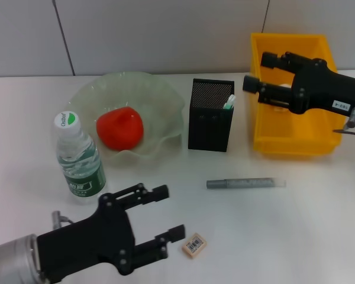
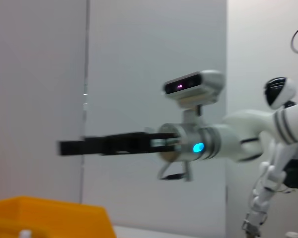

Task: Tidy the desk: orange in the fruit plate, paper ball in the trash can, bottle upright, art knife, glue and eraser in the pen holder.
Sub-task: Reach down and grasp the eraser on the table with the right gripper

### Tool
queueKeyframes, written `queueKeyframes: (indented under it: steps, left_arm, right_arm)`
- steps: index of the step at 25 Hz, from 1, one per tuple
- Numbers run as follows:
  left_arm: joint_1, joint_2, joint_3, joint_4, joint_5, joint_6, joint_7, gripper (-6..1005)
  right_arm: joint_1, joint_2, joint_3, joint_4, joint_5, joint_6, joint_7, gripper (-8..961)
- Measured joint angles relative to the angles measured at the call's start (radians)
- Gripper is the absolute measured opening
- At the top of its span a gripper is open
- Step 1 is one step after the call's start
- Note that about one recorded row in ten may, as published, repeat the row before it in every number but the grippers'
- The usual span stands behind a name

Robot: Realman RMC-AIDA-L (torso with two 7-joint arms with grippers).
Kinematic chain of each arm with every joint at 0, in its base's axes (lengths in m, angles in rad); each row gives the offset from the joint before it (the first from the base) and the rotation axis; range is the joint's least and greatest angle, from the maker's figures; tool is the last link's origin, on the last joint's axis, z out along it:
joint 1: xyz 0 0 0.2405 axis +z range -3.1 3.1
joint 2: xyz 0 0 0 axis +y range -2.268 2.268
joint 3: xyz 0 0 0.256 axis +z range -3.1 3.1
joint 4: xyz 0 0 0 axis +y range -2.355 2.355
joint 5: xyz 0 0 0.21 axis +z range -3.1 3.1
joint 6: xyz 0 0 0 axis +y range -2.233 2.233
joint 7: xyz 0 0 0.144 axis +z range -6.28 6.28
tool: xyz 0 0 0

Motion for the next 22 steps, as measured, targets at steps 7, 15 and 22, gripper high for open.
queueKeyframes:
  steps: [7, 15, 22]
  left_arm:
    - [0.014, 0.022, -0.061, -0.089, 0.000, 0.045, 0.074, 667]
    - [0.054, 0.025, -0.085, -0.124, -0.001, 0.066, 0.127, 667]
    - [0.067, 0.022, -0.122, -0.149, -0.003, 0.075, 0.144, 667]
  right_arm:
    - [-0.033, -0.001, -0.053, 0.311, -0.299, -0.075, 0.356, 760]
    - [-0.021, -0.005, -0.129, 0.552, -0.571, -0.170, 0.655, 760]
    - [0.050, -0.011, -0.153, 0.583, -0.669, -0.298, 0.778, 761]
